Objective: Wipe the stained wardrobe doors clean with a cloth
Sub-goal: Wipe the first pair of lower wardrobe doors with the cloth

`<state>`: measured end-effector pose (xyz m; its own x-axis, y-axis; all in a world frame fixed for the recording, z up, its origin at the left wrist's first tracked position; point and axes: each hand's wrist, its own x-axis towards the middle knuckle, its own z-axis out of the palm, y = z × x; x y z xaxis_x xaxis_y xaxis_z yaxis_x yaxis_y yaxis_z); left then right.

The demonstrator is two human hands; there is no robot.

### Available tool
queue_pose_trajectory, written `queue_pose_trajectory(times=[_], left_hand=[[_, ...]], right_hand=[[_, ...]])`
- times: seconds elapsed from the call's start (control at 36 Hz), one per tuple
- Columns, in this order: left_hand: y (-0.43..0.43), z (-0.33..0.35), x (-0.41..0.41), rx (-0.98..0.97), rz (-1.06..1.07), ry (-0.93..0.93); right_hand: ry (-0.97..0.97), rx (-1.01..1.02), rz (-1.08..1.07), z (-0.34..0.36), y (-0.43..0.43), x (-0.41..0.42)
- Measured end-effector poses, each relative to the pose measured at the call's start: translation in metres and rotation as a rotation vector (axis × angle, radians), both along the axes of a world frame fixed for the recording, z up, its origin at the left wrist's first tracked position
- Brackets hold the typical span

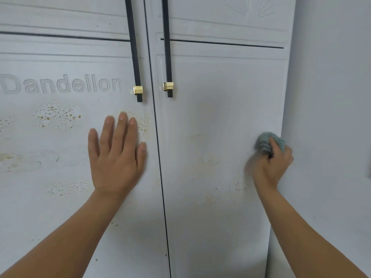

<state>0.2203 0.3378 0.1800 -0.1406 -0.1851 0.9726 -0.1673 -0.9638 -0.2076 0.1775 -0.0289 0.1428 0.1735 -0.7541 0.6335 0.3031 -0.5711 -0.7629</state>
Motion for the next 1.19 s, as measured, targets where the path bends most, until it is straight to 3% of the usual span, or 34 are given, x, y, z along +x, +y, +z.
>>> queue_pose_trajectory(times=[0.08,0.17,0.33,0.39,0.44,0.56,0.58,0.64,0.75,0.81,0.89,1.03,1.08,1.19], left_hand=[[-0.001,0.001,0.000,-0.004,-0.004,-0.012],[-0.001,0.000,0.001,-0.007,-0.011,-0.009],[-0.001,-0.001,0.000,-0.010,-0.010,-0.002],[-0.001,0.000,0.000,-0.010,-0.008,0.000],[-0.001,0.000,0.001,-0.009,-0.007,-0.001],[-0.002,0.001,0.001,-0.004,-0.014,-0.010],[-0.001,0.000,0.000,-0.005,-0.012,-0.007],[-0.002,0.000,0.000,-0.006,-0.014,-0.010],[-0.003,0.000,0.000,-0.005,-0.004,-0.014],[-0.002,0.000,0.000,-0.003,0.003,-0.015],[-0.001,0.000,0.000,0.000,0.009,-0.017],[-0.001,0.001,0.000,-0.008,0.002,-0.012],[-0.001,0.000,0.000,-0.007,-0.001,-0.007],[0.000,0.000,-0.001,-0.009,-0.001,0.001]], right_hand=[[0.007,0.091,-0.012,0.002,0.002,0.006],[-0.003,0.033,0.012,-0.010,0.022,0.012],[0.004,-0.554,0.064,-0.045,0.044,0.008],[0.012,-0.652,0.068,-0.042,0.036,0.004],[0.018,-0.562,0.056,-0.035,0.027,0.005],[-0.067,-0.036,0.063,-0.009,0.031,0.013],[-0.070,0.016,0.051,-0.008,0.039,0.017],[-0.073,-0.069,0.001,-0.017,0.058,0.019],[-0.100,-0.583,-0.007,-0.059,0.087,0.013],[-0.090,-0.733,0.012,-0.070,0.081,0.009],[-0.042,-0.647,0.060,-0.066,0.066,0.006],[-0.064,-0.033,0.086,-0.016,0.061,0.010],[-0.055,-0.056,0.064,-0.019,0.073,0.013],[-0.052,-0.480,0.085,-0.061,0.106,0.009]])
